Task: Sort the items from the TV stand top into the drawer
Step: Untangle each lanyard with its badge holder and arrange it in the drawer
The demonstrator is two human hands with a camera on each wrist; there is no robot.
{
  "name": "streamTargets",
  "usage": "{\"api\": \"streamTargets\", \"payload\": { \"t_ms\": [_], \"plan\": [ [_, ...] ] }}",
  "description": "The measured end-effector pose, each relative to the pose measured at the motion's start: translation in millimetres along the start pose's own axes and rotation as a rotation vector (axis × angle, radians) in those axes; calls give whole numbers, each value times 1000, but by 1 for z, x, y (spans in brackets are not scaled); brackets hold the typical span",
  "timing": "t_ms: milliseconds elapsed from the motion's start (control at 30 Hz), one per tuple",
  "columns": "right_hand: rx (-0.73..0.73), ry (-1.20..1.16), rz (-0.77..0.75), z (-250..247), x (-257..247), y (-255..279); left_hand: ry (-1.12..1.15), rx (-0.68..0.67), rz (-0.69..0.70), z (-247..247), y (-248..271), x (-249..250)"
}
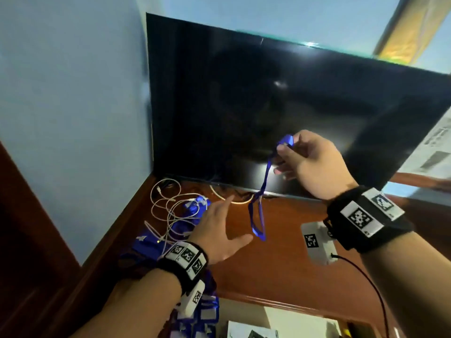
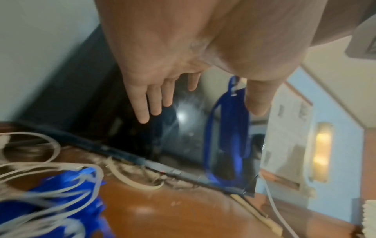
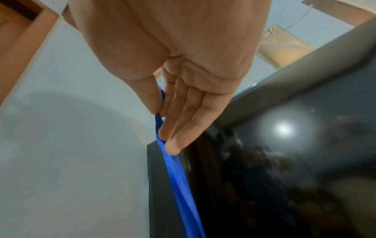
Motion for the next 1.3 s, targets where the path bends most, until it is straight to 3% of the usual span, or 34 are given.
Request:
{"api": "streamTargets", "payload": {
  "t_ms": [133,300,433,500,567,633,733,867,967,1133,1200,1300],
  "plan": [
    [67,-75,-59,-37,-30,-8,166,5,150,-9,-29,82],
    [168,-77,-137,-82,-55,-2,294,193,194,-47,-55,128],
    [233,-4,-48,-89,-20,14,806,130,153,-60,-46,135],
    [168,80,43,-68,12,28,1074,72,87,-58,-40,138],
    [51,112,115,-35,37,46,1187,96,10,-58,-38,136],
    [-23,10,163,-4,50,63,1158,131,-9,-59,-38,133],
    [-6,-169,211,15,61,74,1031,119,11,-64,-31,127],
    [113,-93,168,-2,75,68,783,185,23,-85,-26,95],
    [224,-54,128,-33,76,64,471,230,13,-110,-21,56],
    [171,-148,68,-48,56,60,-157,280,-84,-153,-10,-5],
    [123,-153,33,-41,41,59,-266,207,-154,-150,-7,-11],
    [86,-172,-22,-29,16,59,91,-86,28,-115,2,36]
  ]
}}
Point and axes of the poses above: each hand's wrist, its own y-axis away from the middle knuckle, its own z-axis out of the palm, x = y × z, the point moved 9 cm from there along -y, towards the middle knuckle, and after that the axes turned 5 degrees about y, right-handed, at the moved point
